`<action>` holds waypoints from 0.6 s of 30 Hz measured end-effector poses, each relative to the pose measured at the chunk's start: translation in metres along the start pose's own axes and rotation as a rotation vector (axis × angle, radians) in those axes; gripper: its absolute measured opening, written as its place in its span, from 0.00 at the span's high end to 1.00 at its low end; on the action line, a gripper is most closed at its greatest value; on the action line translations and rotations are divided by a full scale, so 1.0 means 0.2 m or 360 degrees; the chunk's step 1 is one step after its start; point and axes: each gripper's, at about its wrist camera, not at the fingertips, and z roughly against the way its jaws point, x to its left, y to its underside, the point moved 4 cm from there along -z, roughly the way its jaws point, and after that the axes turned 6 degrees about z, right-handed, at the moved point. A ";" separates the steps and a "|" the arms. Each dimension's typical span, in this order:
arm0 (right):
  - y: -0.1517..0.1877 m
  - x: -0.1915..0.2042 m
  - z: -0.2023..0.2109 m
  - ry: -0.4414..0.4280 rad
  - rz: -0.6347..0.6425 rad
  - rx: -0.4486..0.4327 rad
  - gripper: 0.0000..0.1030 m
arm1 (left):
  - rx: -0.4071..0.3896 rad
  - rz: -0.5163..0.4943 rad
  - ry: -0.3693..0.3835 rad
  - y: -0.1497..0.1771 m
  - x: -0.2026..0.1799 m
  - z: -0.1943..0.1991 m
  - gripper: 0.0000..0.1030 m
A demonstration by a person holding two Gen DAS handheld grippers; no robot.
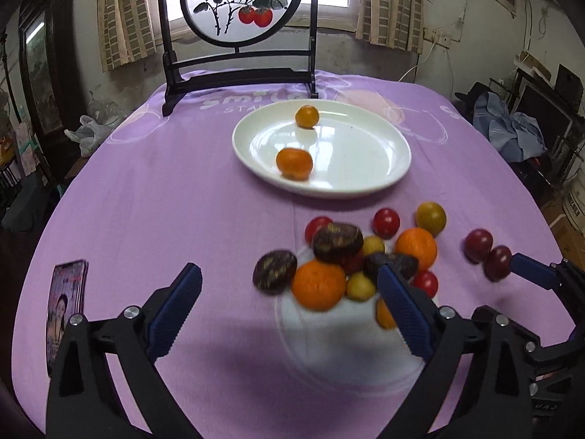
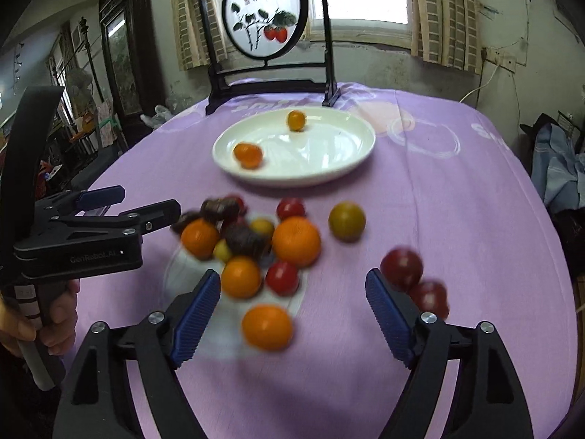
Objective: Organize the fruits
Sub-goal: 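Carry both fruits to the white plate and open both grippers to release them, then grasp an orange tomato with the right gripper while the left gripper grasps another orange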
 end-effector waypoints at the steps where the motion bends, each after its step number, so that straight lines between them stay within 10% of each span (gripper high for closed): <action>1: 0.04 0.03 0.00 -0.0005 0.0021 0.0017 0.20 | 0.0017 0.0012 -0.0001 0.05 0.02 0.01 0.08; 8: 0.18 0.18 -0.06 0.0040 0.0139 0.0141 0.20 | 0.0129 -0.0009 0.0009 0.31 0.04 0.05 0.08; 18: 0.17 0.20 -0.21 0.0059 0.0135 0.0259 0.45 | 0.0122 -0.0043 0.0015 0.32 0.02 0.07 0.08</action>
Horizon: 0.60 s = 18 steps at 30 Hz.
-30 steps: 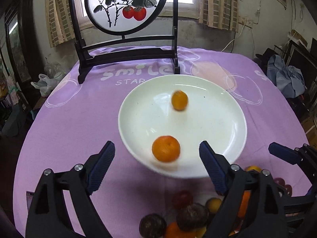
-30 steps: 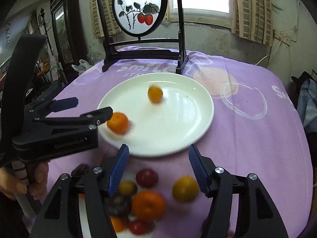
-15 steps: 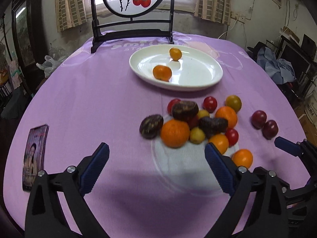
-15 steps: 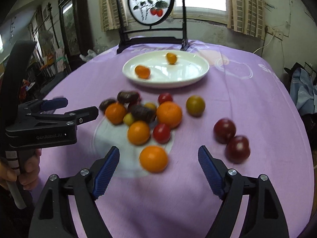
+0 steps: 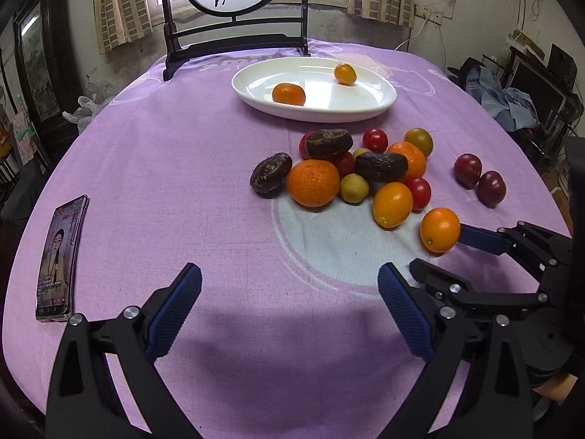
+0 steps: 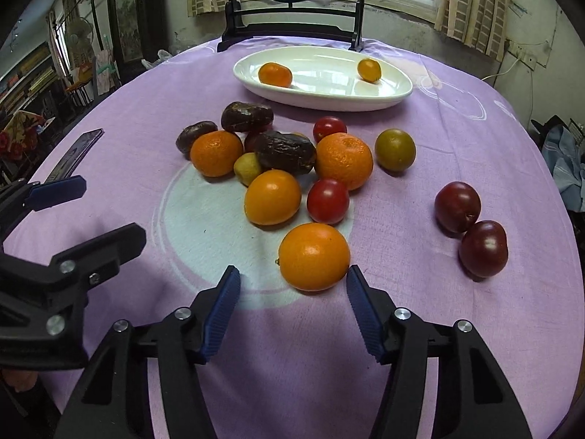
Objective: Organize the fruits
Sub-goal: 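Grasp an orange tomato with the right gripper while the left gripper grasps another orange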
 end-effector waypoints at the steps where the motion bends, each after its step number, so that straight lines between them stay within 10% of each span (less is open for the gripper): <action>1: 0.00 -0.01 0.00 0.0009 -0.0006 0.0000 0.52 | 0.0005 -0.0005 0.0001 0.00 0.00 0.00 0.08; 18: 0.15 -0.22 0.19 -0.0042 -0.0205 -0.0120 0.62 | 0.0103 -0.0027 0.0034 0.01 -0.11 -0.10 0.08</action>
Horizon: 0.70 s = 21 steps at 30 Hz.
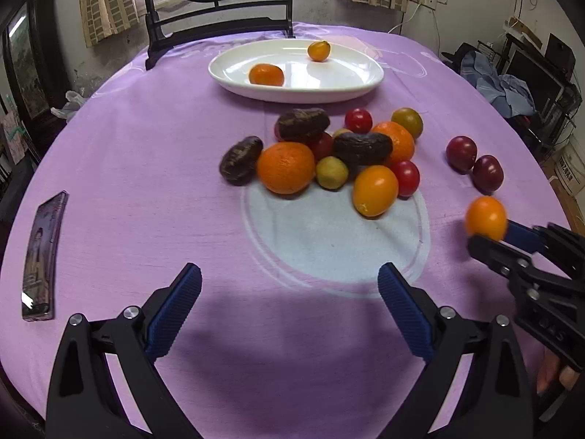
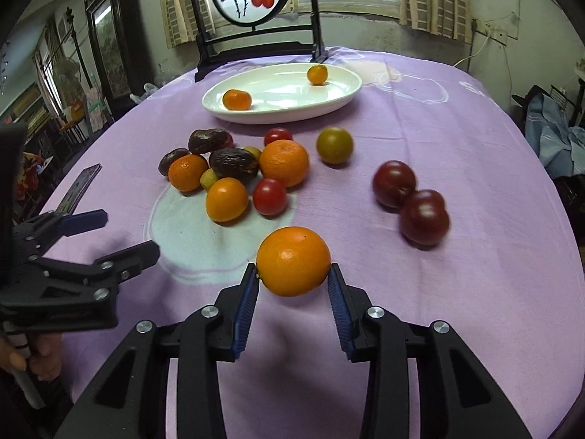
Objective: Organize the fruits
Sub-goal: 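Grasp an orange tomato with the right gripper while the left gripper grasps another orange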
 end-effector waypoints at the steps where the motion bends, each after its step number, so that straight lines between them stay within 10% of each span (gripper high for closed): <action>1: 0.02 -0.02 0.02 -0.0006 -0.0015 -0.0010 0.62 | 0.0008 -0.0005 0.0006 0.00 -0.02 -0.02 0.08; 21: 0.13 -0.17 0.03 -0.0121 -0.0126 -0.0011 0.62 | 0.0062 -0.0110 0.0001 -0.21 -0.32 -0.28 0.48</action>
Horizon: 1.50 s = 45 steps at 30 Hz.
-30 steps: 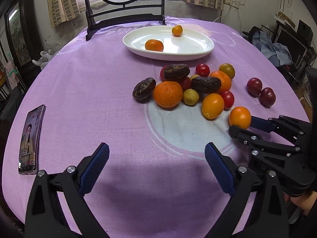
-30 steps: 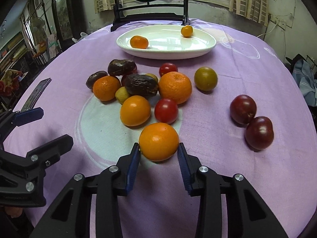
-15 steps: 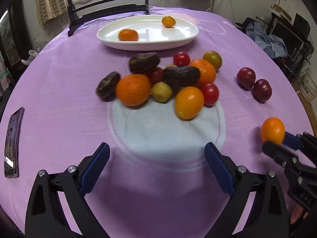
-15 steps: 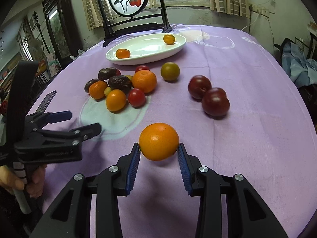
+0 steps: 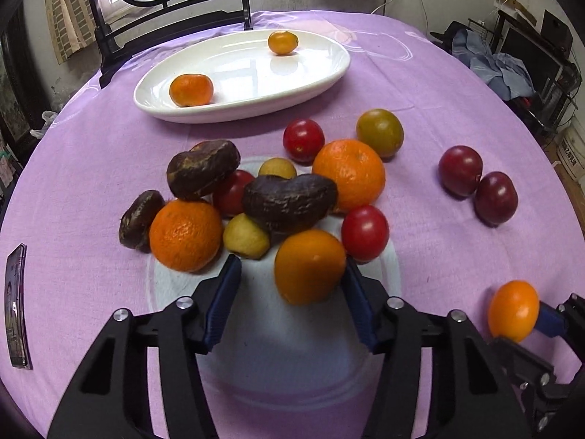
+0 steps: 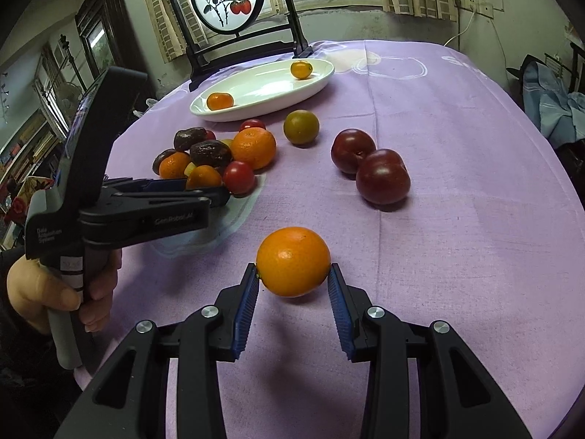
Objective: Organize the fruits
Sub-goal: 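Grasp an orange tomato with the right gripper while the left gripper grasps another orange, then lower both held fruits onto the white plate and open both grippers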
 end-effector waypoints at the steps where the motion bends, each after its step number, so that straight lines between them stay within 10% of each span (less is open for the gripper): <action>1: 0.00 0.00 0.00 0.0000 0.0003 0.0002 0.62 | 0.0000 0.0001 0.0016 0.00 0.00 0.00 0.54; 2: 0.00 0.01 0.00 0.0000 0.0007 0.0003 0.62 | -0.0002 -0.0005 0.0044 0.00 0.00 0.01 0.67; 26: -0.29 0.21 0.11 -0.0026 0.0172 -0.0151 0.62 | -0.0233 0.0047 0.0223 -0.12 0.31 0.48 0.67; 45: -0.99 0.19 -0.58 0.0102 0.0281 0.0028 0.61 | -0.0128 0.0227 0.0127 -0.92 0.48 -0.14 0.67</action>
